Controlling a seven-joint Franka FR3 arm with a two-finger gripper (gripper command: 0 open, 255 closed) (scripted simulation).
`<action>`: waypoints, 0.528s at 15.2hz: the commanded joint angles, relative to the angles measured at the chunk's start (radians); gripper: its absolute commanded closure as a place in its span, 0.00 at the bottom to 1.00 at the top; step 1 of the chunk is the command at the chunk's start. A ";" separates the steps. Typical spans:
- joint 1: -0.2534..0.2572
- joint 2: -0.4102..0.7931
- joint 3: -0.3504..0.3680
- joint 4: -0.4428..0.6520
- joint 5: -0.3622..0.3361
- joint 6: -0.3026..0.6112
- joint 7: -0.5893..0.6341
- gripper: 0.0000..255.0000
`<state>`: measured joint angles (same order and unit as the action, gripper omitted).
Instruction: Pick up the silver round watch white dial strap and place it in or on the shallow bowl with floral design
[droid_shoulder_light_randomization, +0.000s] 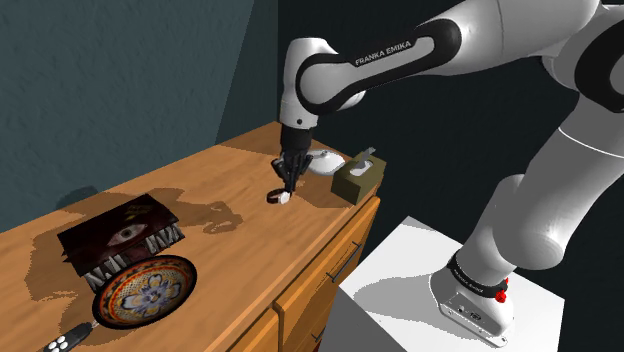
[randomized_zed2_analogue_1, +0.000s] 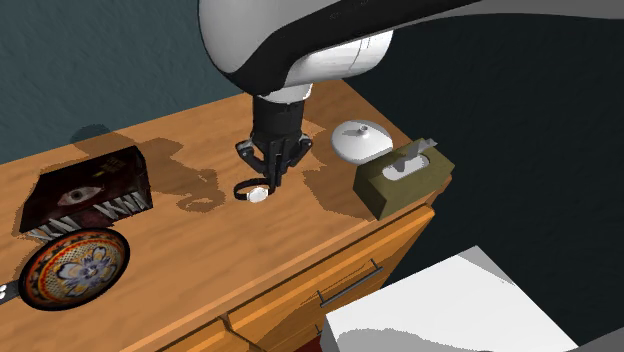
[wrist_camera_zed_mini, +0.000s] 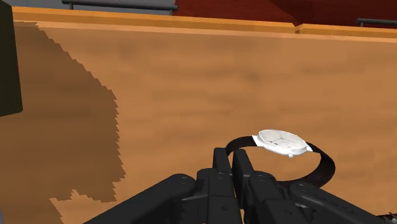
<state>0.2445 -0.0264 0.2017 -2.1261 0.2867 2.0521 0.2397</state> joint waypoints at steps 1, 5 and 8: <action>-0.001 -0.011 -0.002 0.017 -0.002 -0.028 0.005 1.00; -0.003 -0.028 -0.004 0.052 -0.005 -0.079 0.015 1.00; 0.007 -0.016 0.008 0.084 -0.008 -0.093 0.043 1.00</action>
<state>0.2456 -0.0519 0.2029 -2.0574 0.2800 1.9619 0.2683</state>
